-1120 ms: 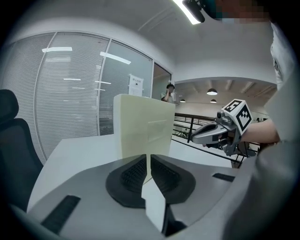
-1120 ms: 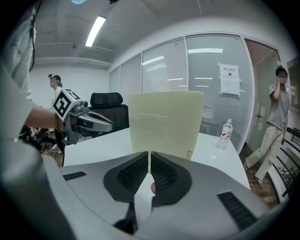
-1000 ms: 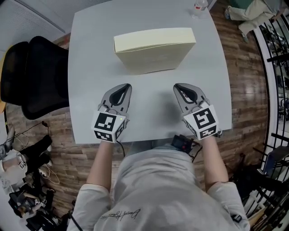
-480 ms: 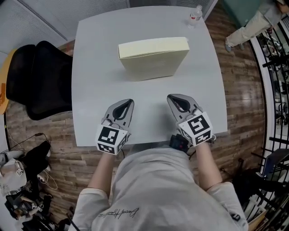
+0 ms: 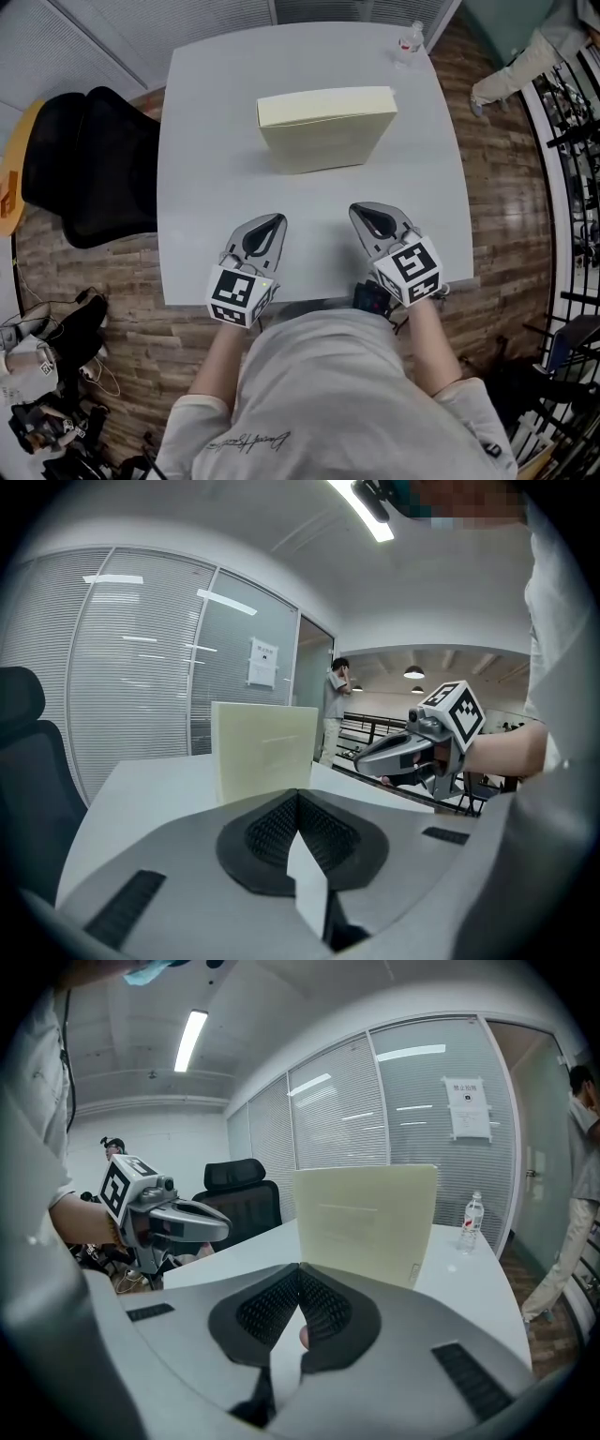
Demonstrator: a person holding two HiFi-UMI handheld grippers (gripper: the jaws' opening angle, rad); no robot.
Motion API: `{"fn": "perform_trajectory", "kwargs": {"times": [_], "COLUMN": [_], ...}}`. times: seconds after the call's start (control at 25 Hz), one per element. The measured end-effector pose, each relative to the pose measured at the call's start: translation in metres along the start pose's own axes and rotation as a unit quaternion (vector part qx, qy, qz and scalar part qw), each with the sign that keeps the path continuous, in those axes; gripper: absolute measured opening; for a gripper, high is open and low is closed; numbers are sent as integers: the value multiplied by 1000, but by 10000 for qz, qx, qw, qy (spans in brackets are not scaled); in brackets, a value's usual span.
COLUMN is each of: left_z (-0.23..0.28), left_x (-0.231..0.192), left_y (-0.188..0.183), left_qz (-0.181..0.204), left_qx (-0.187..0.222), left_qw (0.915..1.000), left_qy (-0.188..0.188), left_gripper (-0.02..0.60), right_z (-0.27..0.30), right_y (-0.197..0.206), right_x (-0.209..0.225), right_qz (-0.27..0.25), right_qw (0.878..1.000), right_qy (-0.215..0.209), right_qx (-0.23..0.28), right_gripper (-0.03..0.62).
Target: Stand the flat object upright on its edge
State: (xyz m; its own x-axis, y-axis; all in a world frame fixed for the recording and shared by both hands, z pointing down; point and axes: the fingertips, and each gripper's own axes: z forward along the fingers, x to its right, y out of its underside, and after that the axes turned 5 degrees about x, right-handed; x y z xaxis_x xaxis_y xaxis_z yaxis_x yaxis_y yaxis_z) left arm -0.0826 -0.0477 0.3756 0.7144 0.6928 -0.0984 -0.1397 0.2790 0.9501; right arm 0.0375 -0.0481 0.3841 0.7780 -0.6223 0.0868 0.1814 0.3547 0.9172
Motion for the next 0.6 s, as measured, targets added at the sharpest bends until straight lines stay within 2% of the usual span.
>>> {"fn": "perform_trajectory", "kwargs": {"times": [0.6], "left_z": [5], "left_x": [-1], "left_y": [-9], "left_qz": [40], "left_qx": [56], "left_qw": [10000], "left_qy": [9], "left_gripper": [11], "right_z": [-1], "right_y": [-1], "right_x": [1], "right_qz": [-14], "right_qw": [10000], "right_qy": [-97], "right_qx": [4], "right_gripper": [25]}}
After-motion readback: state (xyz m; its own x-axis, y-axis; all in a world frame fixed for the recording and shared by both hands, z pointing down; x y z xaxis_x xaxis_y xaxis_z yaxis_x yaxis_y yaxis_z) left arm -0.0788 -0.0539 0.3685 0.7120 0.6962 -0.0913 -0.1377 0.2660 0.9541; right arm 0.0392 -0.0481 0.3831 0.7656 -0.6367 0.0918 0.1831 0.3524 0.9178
